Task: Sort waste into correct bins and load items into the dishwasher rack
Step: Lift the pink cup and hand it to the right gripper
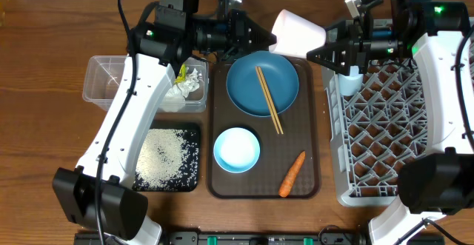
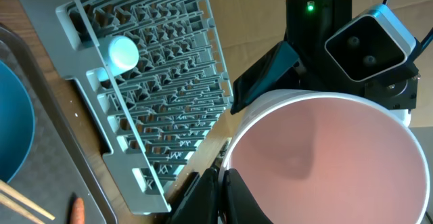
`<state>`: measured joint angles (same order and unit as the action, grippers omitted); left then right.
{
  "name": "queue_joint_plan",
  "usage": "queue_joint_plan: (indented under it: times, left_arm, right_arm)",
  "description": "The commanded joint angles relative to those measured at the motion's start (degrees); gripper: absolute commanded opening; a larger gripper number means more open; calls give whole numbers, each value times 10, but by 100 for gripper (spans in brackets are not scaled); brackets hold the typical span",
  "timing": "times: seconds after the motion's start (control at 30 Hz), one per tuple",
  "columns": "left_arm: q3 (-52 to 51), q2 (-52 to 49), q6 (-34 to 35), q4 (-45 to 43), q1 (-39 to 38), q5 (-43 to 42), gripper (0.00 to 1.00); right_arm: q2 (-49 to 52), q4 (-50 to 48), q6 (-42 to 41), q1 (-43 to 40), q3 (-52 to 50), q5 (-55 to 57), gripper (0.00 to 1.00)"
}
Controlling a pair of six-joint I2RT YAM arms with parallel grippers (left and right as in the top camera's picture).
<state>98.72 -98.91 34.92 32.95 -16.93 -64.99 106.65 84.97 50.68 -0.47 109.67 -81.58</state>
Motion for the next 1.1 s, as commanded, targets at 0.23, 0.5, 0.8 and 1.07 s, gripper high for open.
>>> queue_joint_plan:
  times: [0.23, 0.5, 0.8, 1.07]
  left_arm:
    - [-1, 2, -8, 0, -7, -14, 12]
    - [-1, 2, -14, 13, -7, -14, 7]
    - [-1, 2, -21, 15, -7, -14, 6]
    - [-1, 2, -21, 15, -7, -21, 6]
  right_arm:
    - [-11, -2, 0, -17, 11, -12, 56]
    - [-11, -20, 0, -17, 11, -12, 66]
    - [-11, -34, 0, -17, 11, -14, 77]
    - [-11, -46, 0, 3, 11, -12, 79]
